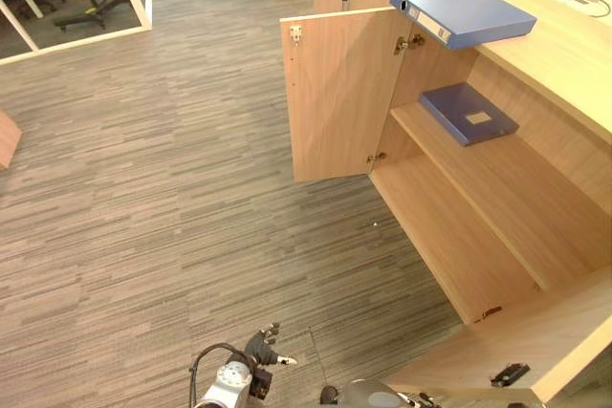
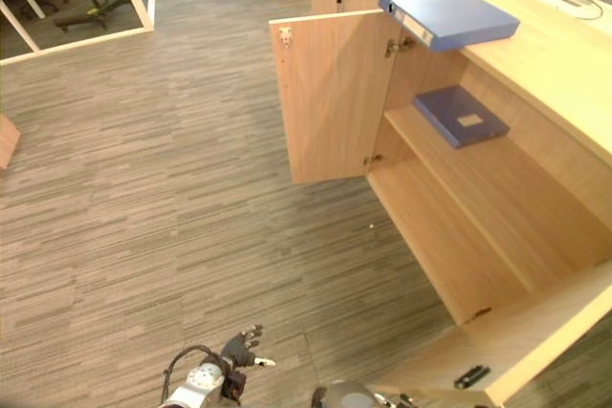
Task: Walk over to the cabinet, pick up the folder, carry it to the office cabinet, place the folder inside the office cabinet, then close the office cabinet door
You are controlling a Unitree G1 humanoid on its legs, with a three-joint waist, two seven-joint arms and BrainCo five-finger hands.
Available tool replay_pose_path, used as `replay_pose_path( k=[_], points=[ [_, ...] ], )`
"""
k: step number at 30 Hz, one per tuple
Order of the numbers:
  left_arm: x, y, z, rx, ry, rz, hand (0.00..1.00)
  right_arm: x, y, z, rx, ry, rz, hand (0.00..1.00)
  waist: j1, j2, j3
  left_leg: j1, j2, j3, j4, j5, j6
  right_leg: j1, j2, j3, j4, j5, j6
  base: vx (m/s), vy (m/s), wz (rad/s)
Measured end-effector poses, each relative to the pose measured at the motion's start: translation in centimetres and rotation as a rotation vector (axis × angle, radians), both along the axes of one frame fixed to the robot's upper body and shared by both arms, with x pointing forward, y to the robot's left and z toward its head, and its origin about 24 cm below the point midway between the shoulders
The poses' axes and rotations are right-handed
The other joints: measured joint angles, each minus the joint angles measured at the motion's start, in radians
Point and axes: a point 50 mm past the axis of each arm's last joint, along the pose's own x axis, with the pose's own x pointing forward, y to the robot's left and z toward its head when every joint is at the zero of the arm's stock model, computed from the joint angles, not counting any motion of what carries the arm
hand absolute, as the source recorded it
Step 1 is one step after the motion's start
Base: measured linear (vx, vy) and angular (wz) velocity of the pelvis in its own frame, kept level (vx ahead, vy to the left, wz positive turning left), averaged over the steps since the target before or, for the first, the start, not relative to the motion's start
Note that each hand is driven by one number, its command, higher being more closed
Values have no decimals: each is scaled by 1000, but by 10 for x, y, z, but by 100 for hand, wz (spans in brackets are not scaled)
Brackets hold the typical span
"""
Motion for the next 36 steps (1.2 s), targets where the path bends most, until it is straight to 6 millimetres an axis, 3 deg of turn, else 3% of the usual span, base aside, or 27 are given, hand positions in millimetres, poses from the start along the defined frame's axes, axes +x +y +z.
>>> replay_pose_path(
  k=[1, 2, 4, 5, 6, 7, 9, 11, 13, 15, 16, 17, 19, 20, 22, 23, 24, 25, 26, 27, 28, 29, 31, 32, 34, 35, 36],
  points=[
    [-1, 0, 0, 0, 2, 0, 0, 1, 0, 0, -1, -4, 4, 0, 1, -1, -4, -15, -33, -1, -82, 16, -4, 2, -8, 9, -1, -10, -3, 132, 223, -44],
    [-3, -1, -1, -1, 4, -1, 0, 5, 0, 1, -2, -20, 0, 0, 4, 3, -6, -29, -82, -4, -269, 68, -15, 11, -12, 37, 1, -25, 5, 125, 169, -51],
    [-6, -1, -2, -6, 3, 8, 0, 7, -1, 2, -7, -34, -5, 0, 16, 10, -13, -37, -97, -32, -418, 152, -29, 22, -2, 97, 0, -46, 29, 177, 204, -90],
    [-6, 0, -2, -8, -1, 16, 0, 5, 0, 1, -7, -34, -10, 0, 19, 7, -24, -38, -95, -41, -409, 210, -19, 27, -2, 133, -1, -57, 45, 354, 287, -108],
    [-3, 1, 0, -1, -10, 5, 0, 3, 3, 1, 2, -43, -43, 0, 15, 5, -45, -46, -98, -27, -383, 266, 17, 38, -20, 168, -13, -72, 67, 356, 248, -71],
    [-1, 0, 1, -1, -15, 3, 0, 1, 4, 0, 7, -43, -61, 0, 8, 1, -46, -47, -101, -19, -364, 273, 31, 45, -33, 173, -22, -75, 75, 371, 258, -45],
    [1, -2, 1, -6, -19, -7, 0, -9, 9, -2, 29, -29, -117, 0, -13, -8, -70, -46, -140, 19, -313, 225, 90, 44, -94, 204, -5, -72, 91, 373, 292, -24],
    [-1, -4, 0, -6, -15, -21, 0, -14, 10, -3, 35, -18, -136, 0, -11, -11, -97, -28, -173, 56, -315, 181, 95, 8, -124, 237, 68, -72, 92, 382, 309, -32],
    [-4, -6, 0, -7, -11, -36, 0, -16, 9, -3, 42, -21, -158, 0, -9, -13, -110, 27, -209, 99, -331, 135, 91, -52, -160, 252, 242, -61, 116, 380, 318, -49],
    [-13, -7, -3, -4, 7, -52, 0, -17, 10, -3, 64, -31, -205, 0, -7, -13, -129, 130, -257, 141, -374, 100, 82, -135, -198, 233, 504, 34, 225, 342, 291, -52],
    [-15, -8, -4, -4, 6, -65, 0, -18, 11, -3, 70, -33, -216, 0, -9, -14, -135, 154, -269, 149, -390, 96, 80, -152, -208, 213, 563, 65, 232, 387, 271, -33],
    [-16, -12, -3, -9, -4, -92, 0, -18, 11, -3, 77, -39, -235, 0, -12, -13, -139, 205, -291, 153, -419, 91, 79, -184, -228, 163, 673, 98, 231, 296, 109, -11],
    [-16, -18, -1, -18, -11, -132, 0, -17, 11, -3, 86, -50, -266, 0, -22, -9, -137, 272, -306, 133, -456, 89, 78, -212, -226, 80, 794, 80, 209, 279, 31, 11],
    [-17, -21, -1, -18, -10, -156, 0, -16, 11, -3, 89, -56, -275, 0, -28, -2, -131, 313, -304, 116, -476, 90, 75, -224, -209, 43, 810, 39, 187, 252, -56, 28],
    [-18, -24, -1, -21, -10, -182, 0, -15, 12, -2, 98, -67, -291, 0, -33, 4, -115, 367, -290, 95, -495, 92, 71, -252, -175, 31, 748, -39, 150, 246, -120, 32],
    [-17, -26, -1, -27, -11, -187, 0, -12, 11, -2, 105, -84, -312, 0, -38, 13, -97, 398, -269, 76, -504, 95, 60, -266, -145, 42, 652, -68, 127, 214, -196, 51],
    [-17, -28, -1, -30, -10, -195, 0, -9, 10, 0, 111, -107, -339, 0, -45, 24, -88, 415, -246, 53, -513, 100, 42, -285, -118, 71, 525, -69, 128, 195, -210, 56],
    [-18, -29, -1, -31, -10, -202, 0, -8, 9, 0, 112, -114, -348, 0, -48, 27, -84, 424, -238, 44, -521, 100, 24, -294, -113, 86, 453, -64, 131, 182, -270, 54],
    [-18, -29, -1, -32, -8, -213, 0, -5, 8, 1, 114, -124, -359, 0, -49, 26, -76, 437, -235, 36, -541, 95, -1, -295, -126, 108, 283, -28, 147, 198, -301, 36],
    [-20, -31, -2, -29, -3, -232, 0, -1, 7, 1, 117, -136, -373, 0, -50, 23, -69, 458, -237, 35, -553, 87, -33, -295, -156, 100, 141, 67, 156, 227, -311, 25],
    [-22, -32, -3, -29, 3, -243, 0, -1, 5, 2, 112, -136, -373, 0, -53, 21, -66, 478, -238, 45, -573, 88, -44, -282, -168, 58, 117, 126, 153, 285, -233, 4],
    [-22, -39, -2, -43, 0, -258, 0, 4, -1, 3, 100, -149, -367, 0, -60, 67, -60, 506, -222, 65, -615, 108, -77, -272, -162, -15, 98, 155, 150, 270, -165, -8],
    [-9, -46, 4, -55, -35, -268, 0, 21, -8, 8, 87, -192, -351, 0, -62, 118, -38, 516, -177, 109, -660, 164, -125, -285, -159, -141, 113, 128, 123, 321, -216, -19],
    [2, -47, 9, -57, -64, -264, 0, 29, -12, 10, 80, -204, -336, 0, -52, 125, -29, 534, -165, 143, -678, 182, -150, -299, -170, -213, 178, 116, 125, 298, -218, -35],
    [7, -46, 11, -59, -78, -248, 0, 36, -13, 12, 75, -212, -298, 0, -32, 124, -29, 566, -144, 208, -678, 193, -144, -310, -160, -286, 222, 102, 105, 289, -169, -75],
    [9, -47, 12, -62, -81, -243, 0, 37, -17, 13, 62, -219, -292, 0, -40, 122, -31, 587, -140, 233, -677, 211, -145, -288, -150, -307, 215, 81, 72, 293, -146, -64],
    [11, -48, 13, -67, -87, -238, 0, 36, -20, 13, 55, -219, -294, 0, -46, 124, -31, 597, -138, 240, -674, 219, -146, -278, -147, -314, 210, 75, 63, 298, -123, -26]
  ],
)
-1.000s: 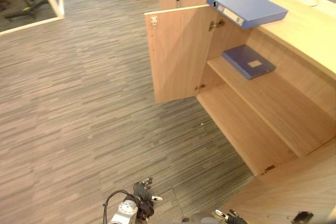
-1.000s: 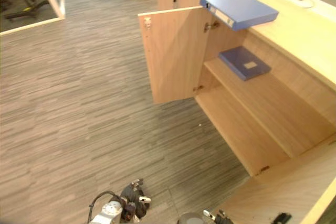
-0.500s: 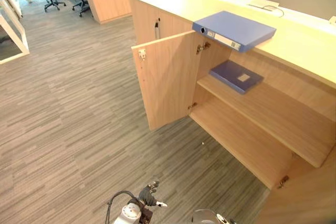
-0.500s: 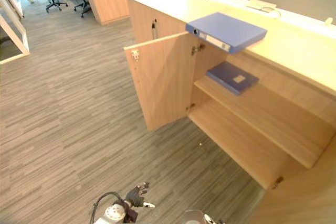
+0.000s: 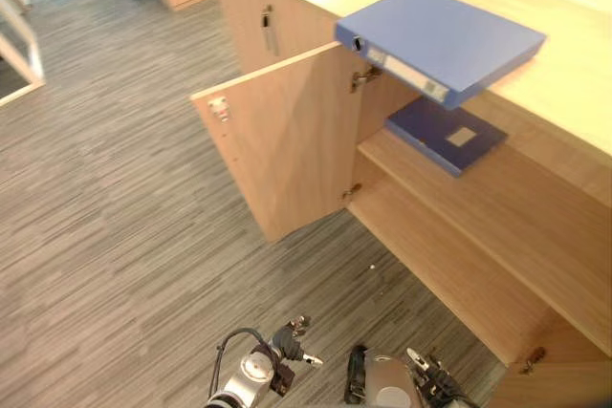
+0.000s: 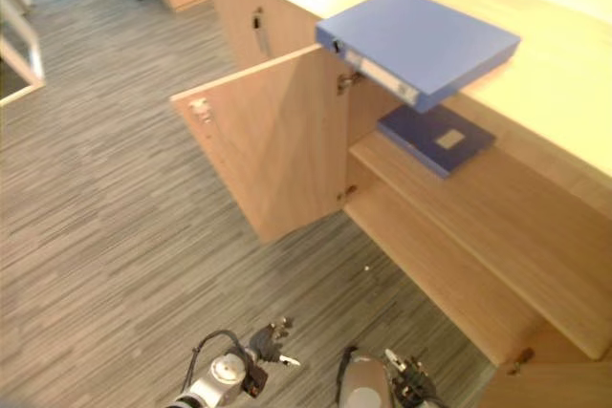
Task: Walk over to the cabinet, pick up the folder, carry it to the office cabinet, place the folder inside the office cabinet, then close the office cabinet door
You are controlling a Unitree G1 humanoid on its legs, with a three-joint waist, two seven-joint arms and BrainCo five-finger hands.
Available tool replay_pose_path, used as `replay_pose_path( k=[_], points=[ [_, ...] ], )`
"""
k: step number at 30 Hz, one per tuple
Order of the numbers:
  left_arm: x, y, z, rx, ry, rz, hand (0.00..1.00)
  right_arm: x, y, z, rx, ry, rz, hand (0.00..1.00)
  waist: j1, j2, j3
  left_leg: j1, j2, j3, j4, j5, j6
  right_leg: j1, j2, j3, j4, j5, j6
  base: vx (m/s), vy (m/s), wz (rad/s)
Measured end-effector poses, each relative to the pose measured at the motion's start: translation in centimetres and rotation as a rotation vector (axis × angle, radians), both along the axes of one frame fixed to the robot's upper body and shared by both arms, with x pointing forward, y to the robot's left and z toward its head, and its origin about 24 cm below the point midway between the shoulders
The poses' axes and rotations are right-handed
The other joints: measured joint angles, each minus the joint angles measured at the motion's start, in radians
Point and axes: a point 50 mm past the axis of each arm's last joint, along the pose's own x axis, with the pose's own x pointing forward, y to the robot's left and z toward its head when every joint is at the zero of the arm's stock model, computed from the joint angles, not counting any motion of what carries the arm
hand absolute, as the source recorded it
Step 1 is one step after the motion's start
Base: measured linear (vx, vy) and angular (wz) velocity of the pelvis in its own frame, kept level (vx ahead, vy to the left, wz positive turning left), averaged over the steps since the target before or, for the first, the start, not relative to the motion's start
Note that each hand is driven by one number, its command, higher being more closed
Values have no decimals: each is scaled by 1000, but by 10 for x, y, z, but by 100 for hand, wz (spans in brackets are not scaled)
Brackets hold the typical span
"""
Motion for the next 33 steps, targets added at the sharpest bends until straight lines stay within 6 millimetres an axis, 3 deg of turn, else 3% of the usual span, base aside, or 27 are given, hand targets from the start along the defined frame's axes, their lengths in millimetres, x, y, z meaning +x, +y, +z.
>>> replay_pose_path(
  k=[2, 4, 5, 6, 7, 8, 9, 10, 12, 13, 15, 16, 17, 18, 19, 20, 21, 23, 26, 33],
  points=[
    [9, 0, 4, -10, -19, 24, 0, -7, -2, -2, 1, 21, -14, 0, -19, -7, 0, 7, 20, 6, 61, 24, -14, 47, 3, -15, -33, -4, -6, 311, -115, -13],
    [9, 4, 3, -22, -11, 64, 0, -26, 6, -8, 28, 73, -28, 0, -19, -33, -16, -38, 99, -7, 308, 11, -26, 116, 22, -13, -116, -5, -5, 278, -158, -30],
    [5, 8, 1, -23, 7, 87, 0, -35, 11, -11, 41, 95, -35, 0, -18, -35, -20, -72, 168, -20, 468, 5, -7, 163, 46, -13, -171, -4, -5, 212, -162, -42],
    [-1, 13, -3, -24, 28, 117, 0, -47, 14, -13, 55, 125, -52, 0, -16, -26, -25, -120, 270, -48, 673, 22, 57, 209, 82, -2, -220, -3, -8, 204, -140, -46],
    [-4, 14, -4, -26, 38, 128, 0, -49, 12, -13, 54, 131, -65, 0, -16, -23, -28, -133, 312, -65, 750, 48, 96, 231, 103, 15, -234, -6, -14, 254, -119, -65],
    [-7, 17, -6, -22, 46, 137, 0, -57, 10, -14, 51, 155, -68, 0, -14, -25, -29, -163, 376, -102, 889, 59, 176, 263, 134, 49, -245, -25, -44, 291, -29, -77],
    [-7, 18, -6, -23, 46, 142, 0, -56, 9, -14, 51, 158, -68, 0, -12, -33, -27, -219, 412, -138, 1020, -11, 186, 280, 145, 76, -245, -35, -51, 280, -9, -78],
    [-7, 18, -6, -25, 46, 145, 0, -56, 8, -14, 48, 159, -69, 0, -10, -40, -24, -244, 416, -146, 1064, -51, 184, 289, 145, 95, -247, -37, -50, 229, 39, -80],
    [-7, 16, -3, -46, 30, 151, 0, -52, 3, -13, 35, 150, -67, 0, 10, -58, -21, -333, 386, -139, 1071, -172, 181, 317, 124, 169, -266, -28, -34, 135, 72, -89],
    [-6, 15, -2, -56, 23, 156, 0, -51, 3, -12, 34, 148, -67, 0, 16, -63, -19, -358, 364, -147, 1039, -194, 175, 323, 114, 188, -272, -29, -30, 103, 160, -86],
    [-2, 15, 2, -70, 1, 158, 0, -44, 3, -12, 35, 131, -59, 0, 28, -87, -20, -444, 233, -230, 852, -240, 152, 319, 53, 246, -268, -25, 8, 63, 228, -82],
    [-1, 16, 4, -78, -13, 164, 0, -38, 4, -11, 35, 117, -54, 0, 40, -98, -14, -469, 130, -322, 661, -237, 139, 310, 17, 306, -259, -26, 22, 34, 299, -132],
    [-1, 17, 5, -81, -19, 168, 0, -31, 4, -10, 31, 98, -42, 0, 52, -96, -15, -471, 49, -435, 467, -208, 100, 293, -1, 370, -247, -29, 60, 44, 317, -146],
    [-2, 17, 5, -87, -18, 177, 0, -29, 4, -9, 25, 92, -24, 0, 56, -91, -18, -464, 26, -488, 376, -174, 80, 286, -1, 399, -236, -36, 77, 97, 335, -162],
    [-5, 17, 4, -104, -11, 193, 0, -25, 7, -9, 25, 81, -3, 0, 62, -83, -24, -440, 6, -538, 332, -21, 72, 278, 9, 466, -214, -51, 112, 186, 338, -130],
    [-8, 21, 3, -95, -3, 201, 0, -25, 15, -10, 43, 77, 3, 0, 58, -102, -31, -414, -8, -491, 323, -37, 74, 283, -10, 497, -216, -48, 128, 267, 440, -139],
    [-4, 26, 6, -90, -27, 197, 0, -27, 23, -11, 59, 75, 13, 0, 58, -143, -46, -386, -49, -436, 282, -44, 87, 274, -53, 509, -242, -40, 141, 223, 362, -87],
    [2, 29, 12, -115, -58, 211, 0, -23, 24, -10, 57, 57, 13, 0, 52, -157, -54, -378, -84, -403, 245, -43, 104, 264, -84, 520, -270, -19, 164, 150, 250, -55],
    [9, 32, 20, -176, -86, 254, 0, -11, 22, -6, 43, 11, 21, 0, 41, -151, -56, -345, -124, -341, 188, -39, 121, 247, -111, 556, -306, 24, 191, 132, 155, -43],
    [7, 29, 26, -284, -84, 269, 0, 5, 20, 3, 23, -72, 50, 0, 14, -108, -66, -309, -122, -277, 126, -39, 121, 210, -81, 565, -314, 94, 175, 98, 45, -31]
  ],
)
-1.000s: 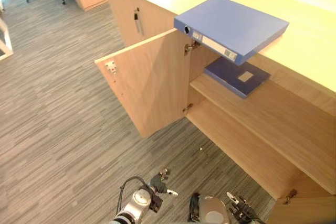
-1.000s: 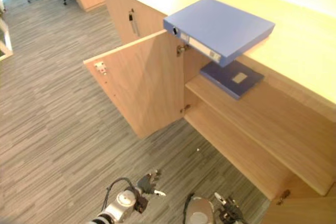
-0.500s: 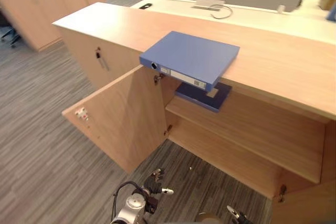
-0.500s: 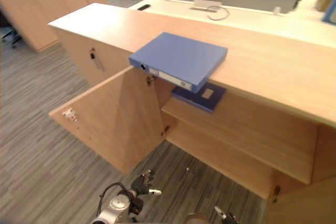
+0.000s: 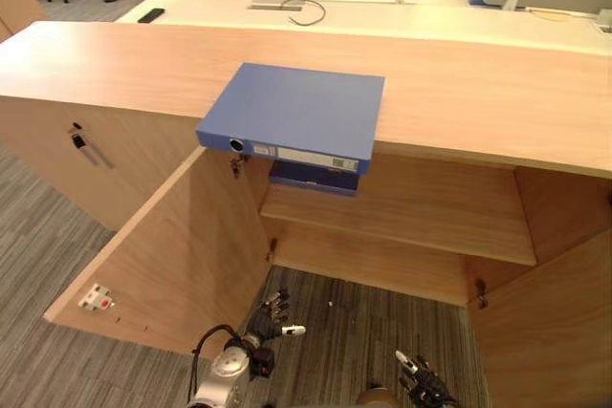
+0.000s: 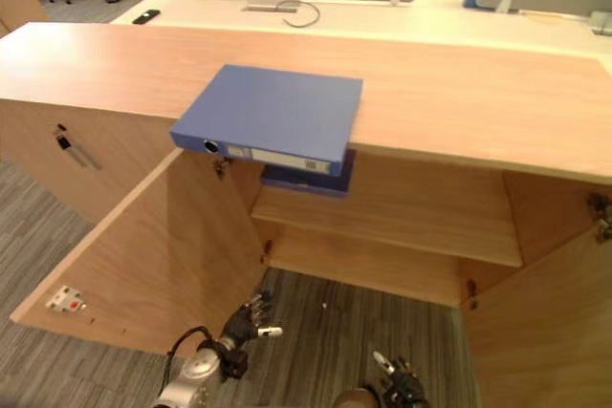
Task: Walk over to the cabinet, pick up the folder, carry it to the office cabinet, place the folder inside the office cabinet, then close the office cabinet door
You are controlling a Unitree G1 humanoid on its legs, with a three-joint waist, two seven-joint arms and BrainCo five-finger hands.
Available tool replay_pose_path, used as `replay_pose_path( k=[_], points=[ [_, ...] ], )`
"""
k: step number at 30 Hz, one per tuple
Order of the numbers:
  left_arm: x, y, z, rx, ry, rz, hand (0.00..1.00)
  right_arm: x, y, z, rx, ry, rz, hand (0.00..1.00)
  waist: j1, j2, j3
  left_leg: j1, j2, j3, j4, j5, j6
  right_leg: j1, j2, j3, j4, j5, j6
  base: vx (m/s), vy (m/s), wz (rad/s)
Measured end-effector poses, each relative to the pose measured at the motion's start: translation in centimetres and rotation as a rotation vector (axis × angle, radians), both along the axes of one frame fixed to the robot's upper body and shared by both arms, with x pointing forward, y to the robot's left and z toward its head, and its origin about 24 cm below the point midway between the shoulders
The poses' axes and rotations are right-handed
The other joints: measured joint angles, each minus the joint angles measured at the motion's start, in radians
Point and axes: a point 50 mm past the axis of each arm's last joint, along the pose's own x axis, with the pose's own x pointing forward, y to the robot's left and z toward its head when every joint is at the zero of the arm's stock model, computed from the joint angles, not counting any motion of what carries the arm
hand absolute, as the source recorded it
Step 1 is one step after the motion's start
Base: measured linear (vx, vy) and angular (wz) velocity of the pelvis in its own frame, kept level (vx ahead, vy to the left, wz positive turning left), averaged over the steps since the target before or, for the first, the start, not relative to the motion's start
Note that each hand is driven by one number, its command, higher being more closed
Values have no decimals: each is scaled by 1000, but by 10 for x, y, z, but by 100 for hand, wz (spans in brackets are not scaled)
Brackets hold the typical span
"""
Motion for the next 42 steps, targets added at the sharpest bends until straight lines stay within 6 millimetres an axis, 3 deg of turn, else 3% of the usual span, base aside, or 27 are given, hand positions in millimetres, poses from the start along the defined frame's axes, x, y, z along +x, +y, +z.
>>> replay_pose_path(
  k=[4, 9, 14, 15, 18, 19, 21, 30, 36, 42],
  points=[
    [-1, -11, 7, -69, -20, -21, 0, 3, -2, 3, -12, -25, 2, 0, -19, 9, -2, -2, -3, 3, -16, 5, 5, -22, 4, -1, 15, 5, -6, 21, -27, -7],
    [4, -29, 29, -217, -87, -29, 0, 17, -6, 12, -41, -89, 19, 0, -32, 30, 2, -2, -20, -2, -69, 43, 11, -43, 1, -6, 14, 9, -12, -21, -42, 1],
    [22, -48, 93, -386, -336, -47, 0, 31, -17, 23, -94, -134, -47, 0, -28, 38, 0, -28, -40, -46, -158, 95, 12, -66, -5, -33, -19, 8, -12, -66, -44, 12],
    [23, -48, 97, -392, -352, -45, 0, 31, -18, 24, -98, -135, -53, 0, -27, 39, -1, -30, -41, -53, -158, 95, 13, -67, -4, -34, -20, 8, -12, -18, -40, 11],
    [33, -41, 140, -418, -553, 17, 0, 27, -28, 26, -137, -132, -93, 0, -21, 40, -3, -59, -35, -97, -160, 118, 7, -67, -2, -68, -37, 2, -6, 1, -58, 23],
    [35, -39, 145, -409, -583, 30, 0, 24, -29, 25, -139, -123, -103, 0, -20, 40, -3, -66, -34, -105, -160, 122, 7, -67, -2, -77, -39, -1, -3, 7, -56, 38],
    [38, -33, 161, -342, -678, 82, 0, 13, -33, 23, -142, -99, -136, 0, 1, 37, -4, -80, -25, -122, -160, 138, 1, -66, 9, -95, -50, -3, -1, 17, -66, 23],
    [36, -30, 183, 83, -937, 211, 0, -25, -27, 11, -124, -6, -163, 0, 22, 11, -59, -96, 18, -135, -160, 159, -9, -67, 46, -113, -59, 6, -10, 11, -27, 5],
    [34, -24, 195, 141, -1013, 286, 0, -29, -17, 8, -113, 17, -102, 0, 28, 1, -68, -109, 54, -125, -160, 161, -15, -94, 84, -92, -58, 43, -24, -63, -21, -13],
    [30, -17, 190, 154, -988, 319, 0, -30, -13, 7, -109, 23, -69, 0, 32, -19, -71, -111, 73, -129, -160, 179, -30, -104, 114, -84, -71, 37, -34, -73, -35, -14]
  ],
)
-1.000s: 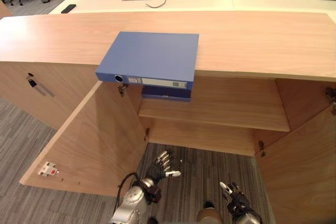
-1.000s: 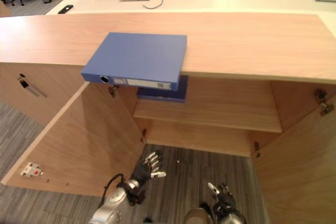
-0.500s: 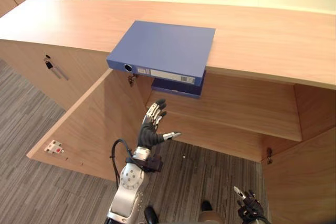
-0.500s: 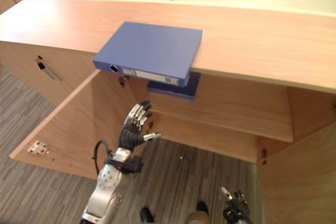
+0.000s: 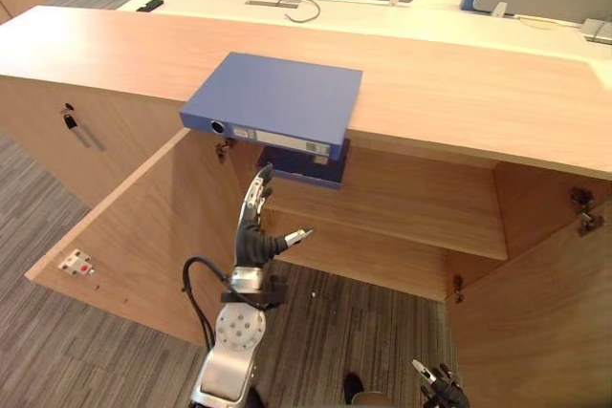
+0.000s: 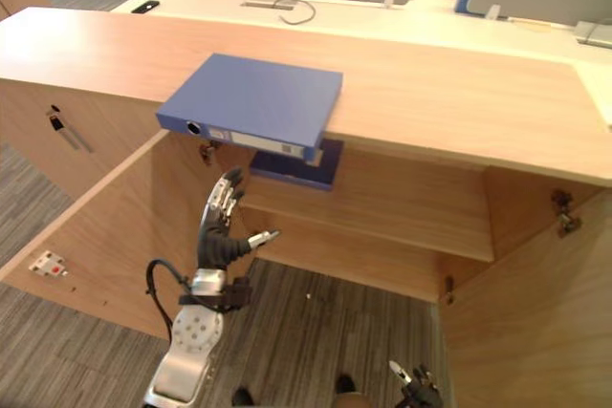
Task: Walk over to the cabinet, pick up the folder, carry it to the office cabinet, place the folder inside the office cabinet, then close the office cabinet door
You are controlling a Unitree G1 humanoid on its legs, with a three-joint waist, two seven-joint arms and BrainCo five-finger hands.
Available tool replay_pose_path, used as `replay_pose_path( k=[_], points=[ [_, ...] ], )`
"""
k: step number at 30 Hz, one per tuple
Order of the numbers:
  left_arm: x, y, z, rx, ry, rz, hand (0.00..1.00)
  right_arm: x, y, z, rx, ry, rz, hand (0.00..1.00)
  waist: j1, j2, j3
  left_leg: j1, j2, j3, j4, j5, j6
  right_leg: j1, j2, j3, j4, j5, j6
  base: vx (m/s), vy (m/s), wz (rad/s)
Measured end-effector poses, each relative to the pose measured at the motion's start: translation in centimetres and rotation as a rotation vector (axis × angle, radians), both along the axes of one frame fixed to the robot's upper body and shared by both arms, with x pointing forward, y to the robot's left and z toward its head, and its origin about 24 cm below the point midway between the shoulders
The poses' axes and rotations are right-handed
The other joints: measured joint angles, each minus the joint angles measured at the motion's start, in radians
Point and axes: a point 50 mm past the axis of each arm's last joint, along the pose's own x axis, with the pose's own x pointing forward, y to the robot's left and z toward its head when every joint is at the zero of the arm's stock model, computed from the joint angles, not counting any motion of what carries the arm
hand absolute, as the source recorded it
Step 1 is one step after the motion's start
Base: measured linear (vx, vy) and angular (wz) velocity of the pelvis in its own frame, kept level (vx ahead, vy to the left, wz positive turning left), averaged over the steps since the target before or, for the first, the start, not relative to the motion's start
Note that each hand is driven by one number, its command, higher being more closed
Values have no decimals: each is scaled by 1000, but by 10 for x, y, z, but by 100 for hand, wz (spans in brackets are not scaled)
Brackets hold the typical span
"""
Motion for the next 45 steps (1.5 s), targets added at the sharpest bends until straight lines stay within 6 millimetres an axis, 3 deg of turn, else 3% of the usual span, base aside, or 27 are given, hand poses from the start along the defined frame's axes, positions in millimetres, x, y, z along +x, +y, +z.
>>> replay_pose_path(
  k=[7, 14, 25, 28, 33, 45],
  points=[
    [-1, 6, -4, -37, 25, 18, 0, -4, 4, -3, 13, 25, 17, 0, 17, -17, -7, -11, 0, -2, 0, 14, -11, 3, -2, -4, -24, 3, 12, -16, 17, 3],
    [-2, 27, -13, -30, 76, 96, 0, -3, 13, -6, 45, 35, 17, 0, 25, -58, -17, -13, -7, -6, 1, 16, -6, 12, -9, -3, -33, 18, 13, 34, 44, 3],
    [-1, 49, -20, -30, 125, 244, 0, -4, 13, -7, 50, 43, 17, 0, 27, -57, -18, -11, 6, -30, 0, 18, -7, 18, 5, -11, -28, 22, 6, -47, 10, 2],
    [-3, 53, -11, 25, 75, 314, 0, -9, 14, -9, 54, 59, 14, 0, 27, -58, -18, -11, 4, -30, 0, 23, -7, 23, 2, -18, -34, 22, 6, -18, 18, 2],
    [-8, 54, 23, 100, -117, 401, 0, -22, 17, -15, 75, 116, 6, 0, 27, -60, -20, 5, -5, -34, 0, 23, -5, 45, -7, -24, -42, 22, 6, 5, 37, 4],
    [-1, 44, 58, 278, -385, 479, 0, -30, 21, -19, 85, 155, 4, 0, 23, -60, -21, 6, -5, -24, 0, 23, -3, 47, -6, -15, -54, 29, 9, 0, 9, -1]
  ],
)
